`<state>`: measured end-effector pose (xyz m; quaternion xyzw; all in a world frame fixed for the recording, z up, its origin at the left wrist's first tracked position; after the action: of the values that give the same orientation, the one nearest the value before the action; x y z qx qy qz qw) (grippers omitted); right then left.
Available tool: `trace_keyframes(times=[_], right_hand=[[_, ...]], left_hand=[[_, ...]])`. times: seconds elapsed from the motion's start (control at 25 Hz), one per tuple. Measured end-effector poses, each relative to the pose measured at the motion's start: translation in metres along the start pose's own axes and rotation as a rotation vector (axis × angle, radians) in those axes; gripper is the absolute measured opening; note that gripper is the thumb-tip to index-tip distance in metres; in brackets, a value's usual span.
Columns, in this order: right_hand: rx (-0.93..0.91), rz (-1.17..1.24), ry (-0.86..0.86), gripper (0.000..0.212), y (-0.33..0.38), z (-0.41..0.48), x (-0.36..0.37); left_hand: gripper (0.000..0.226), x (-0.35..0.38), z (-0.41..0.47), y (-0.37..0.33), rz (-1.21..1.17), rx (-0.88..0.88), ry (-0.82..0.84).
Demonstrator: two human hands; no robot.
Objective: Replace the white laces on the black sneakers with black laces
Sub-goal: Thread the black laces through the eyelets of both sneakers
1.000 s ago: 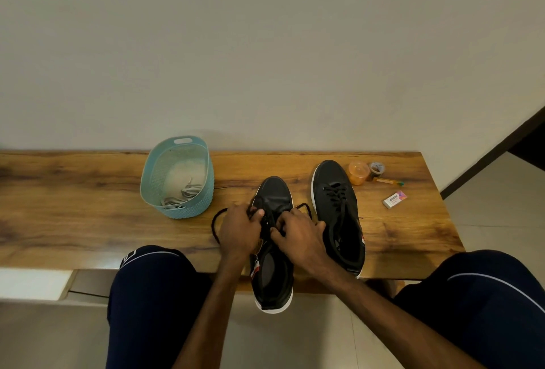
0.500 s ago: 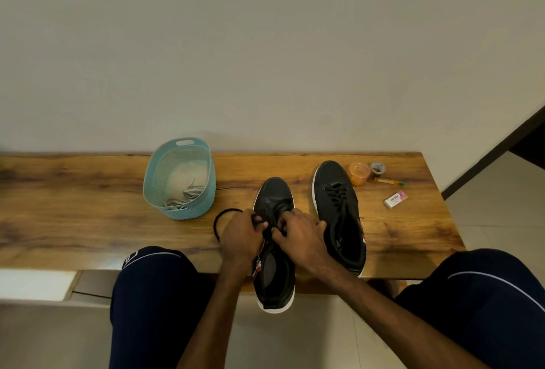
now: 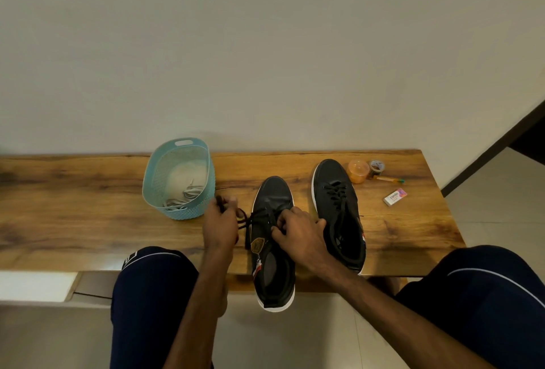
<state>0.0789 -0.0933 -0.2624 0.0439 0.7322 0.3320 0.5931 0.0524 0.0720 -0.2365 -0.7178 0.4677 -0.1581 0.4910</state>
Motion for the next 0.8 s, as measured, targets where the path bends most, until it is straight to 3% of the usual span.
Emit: trace_keyframes(times=[0.08, 0.12, 0.2, 0.4, 0.48, 0.6, 0.8], right_hand=[[0.001, 0.007, -0.002, 0.018, 0.001, 0.0, 0.0], [0.001, 0.008, -0.006, 0.017, 0.001, 0.0, 0.0], [0.0, 0.01, -0.012, 0.017, 0.001, 0.0, 0.0], [0.005, 0.012, -0.001, 0.018, 0.001, -0.001, 0.0], [0.008, 0.006, 0.0, 0.018, 0.001, 0.0, -0.001], [0.01, 0.003, -0.006, 0.018, -0.001, 0.0, -0.001], [0.014, 0.023, -0.02, 0.018, -0.001, 0.0, -0.001]], left_hand=[[0.028, -0.001, 0.004, 0.017, 0.65, 0.01, -0.086], [0.03, -0.001, 0.004, 0.02, 0.867, 0.024, -0.109], [0.033, 0.003, 0.004, 0.023, 1.05, 0.047, -0.083], [0.042, 0.005, 0.006, 0.027, 1.252, 0.089, -0.06], [0.049, 0.007, 0.01, 0.022, 1.229, 0.137, -0.066], [0.04, 0.024, 0.012, 0.014, 1.096, 0.263, 0.014], [0.02, 0.032, 0.019, 0.006, 1.006, 0.28, -0.056]])
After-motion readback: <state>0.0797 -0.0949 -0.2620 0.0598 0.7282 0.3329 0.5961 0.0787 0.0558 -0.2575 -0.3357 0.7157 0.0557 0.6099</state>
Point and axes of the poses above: each hand's wrist, its own z-axis towards the middle knuckle, its own x-axis out of the palm, y = z × x, the point moved 3 cm from there along z, towards the middle knuckle, and after that the axes turned 10 degrees about -x, right-handed, at the moved point
